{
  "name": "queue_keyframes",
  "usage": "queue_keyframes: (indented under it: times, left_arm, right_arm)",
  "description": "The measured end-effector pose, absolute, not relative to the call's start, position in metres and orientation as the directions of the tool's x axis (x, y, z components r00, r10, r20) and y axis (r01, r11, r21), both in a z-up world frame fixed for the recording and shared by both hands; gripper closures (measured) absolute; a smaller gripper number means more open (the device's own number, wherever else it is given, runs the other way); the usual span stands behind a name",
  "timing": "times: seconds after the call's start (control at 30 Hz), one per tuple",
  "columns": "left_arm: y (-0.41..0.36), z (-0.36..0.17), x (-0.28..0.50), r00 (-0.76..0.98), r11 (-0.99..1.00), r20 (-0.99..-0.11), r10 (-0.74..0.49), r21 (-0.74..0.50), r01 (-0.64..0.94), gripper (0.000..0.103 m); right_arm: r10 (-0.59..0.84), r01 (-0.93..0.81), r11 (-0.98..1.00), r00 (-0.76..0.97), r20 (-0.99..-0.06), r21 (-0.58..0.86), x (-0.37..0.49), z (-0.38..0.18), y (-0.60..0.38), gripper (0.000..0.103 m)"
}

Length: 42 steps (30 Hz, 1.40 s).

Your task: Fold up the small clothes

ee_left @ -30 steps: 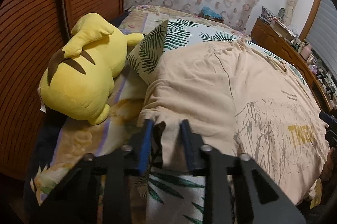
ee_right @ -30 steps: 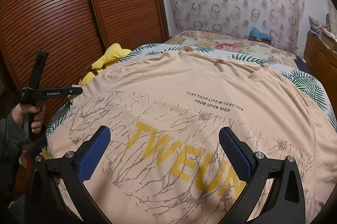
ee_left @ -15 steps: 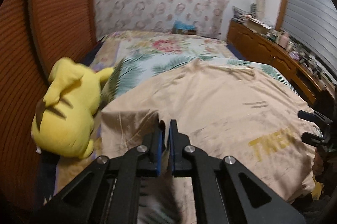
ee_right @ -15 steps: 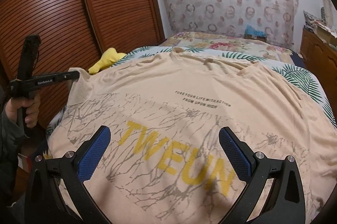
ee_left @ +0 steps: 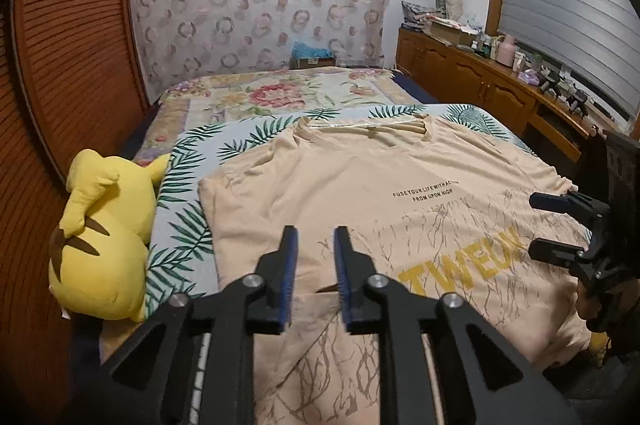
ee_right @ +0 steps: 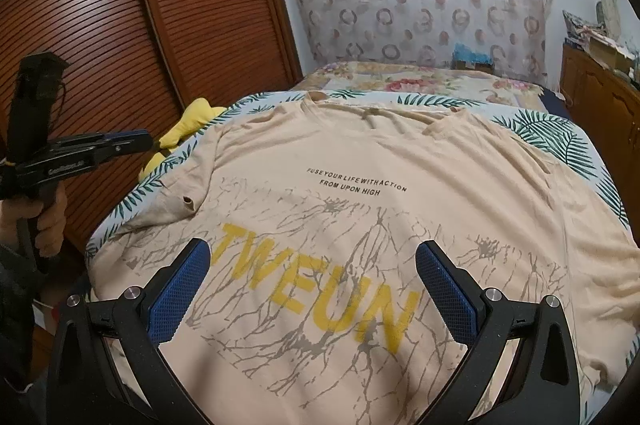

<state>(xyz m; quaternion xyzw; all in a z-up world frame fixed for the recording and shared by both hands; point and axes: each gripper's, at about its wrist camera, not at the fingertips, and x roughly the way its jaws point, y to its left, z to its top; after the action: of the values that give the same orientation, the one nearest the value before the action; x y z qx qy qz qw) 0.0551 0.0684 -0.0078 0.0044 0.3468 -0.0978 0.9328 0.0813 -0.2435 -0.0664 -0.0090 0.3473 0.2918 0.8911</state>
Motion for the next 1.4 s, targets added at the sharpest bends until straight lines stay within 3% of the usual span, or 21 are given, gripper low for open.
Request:
queue_keyframes:
  times: [0.27,0.43,0.6,1.27,1.33,1.4]
  left_arm:
    - [0.098,0.002,0.035,0.778,0.987,-0.609,-0.154,-0.064,0.145,0.061]
    - [0.117,0.007,0.022,0.800,0.992,-0.586,-0.128,-0.067,0.109,0.048]
    - [0.131,0.007,0.015,0.814,0.998,-0.577,-0.067,-0.041,0.053,0.047]
    - [0.182,-0.044,0.000,0.783,0.992,-0.622,0.015,-0.089,-0.089,0.046]
    - [0.184,-0.047,-0.001,0.781,0.992,-0.624,0.015,-0.092,-0.092,0.046]
    - [0.185,-0.048,-0.001,0.780,0.992,-0.626,0.015,-0.090,-0.091,0.046]
  right_arm:
    - [0.537,-0.585,0.796,0.561,-0.630,0.158,0.088,-0.064,-0.218,0.003]
    - [0.572,-0.654,0.743,0.513,-0.640,0.140,0.098,-0.061,-0.190,0.021]
    - [0.608,-0.725,0.676,0.445,-0.658,0.135,0.113,-0.059,-0.150,0.043]
    - [0.634,-0.891,0.432,0.191,-0.750,0.138,0.144,-0.103,0.006,0.056]
    - [0.612,-0.898,0.424,0.188,-0.769,0.118,0.144,-0.109,0.015,0.061]
    - [0.592,-0.902,0.420,0.191,-0.783,0.098,0.144,-0.113,0.019,0.073]
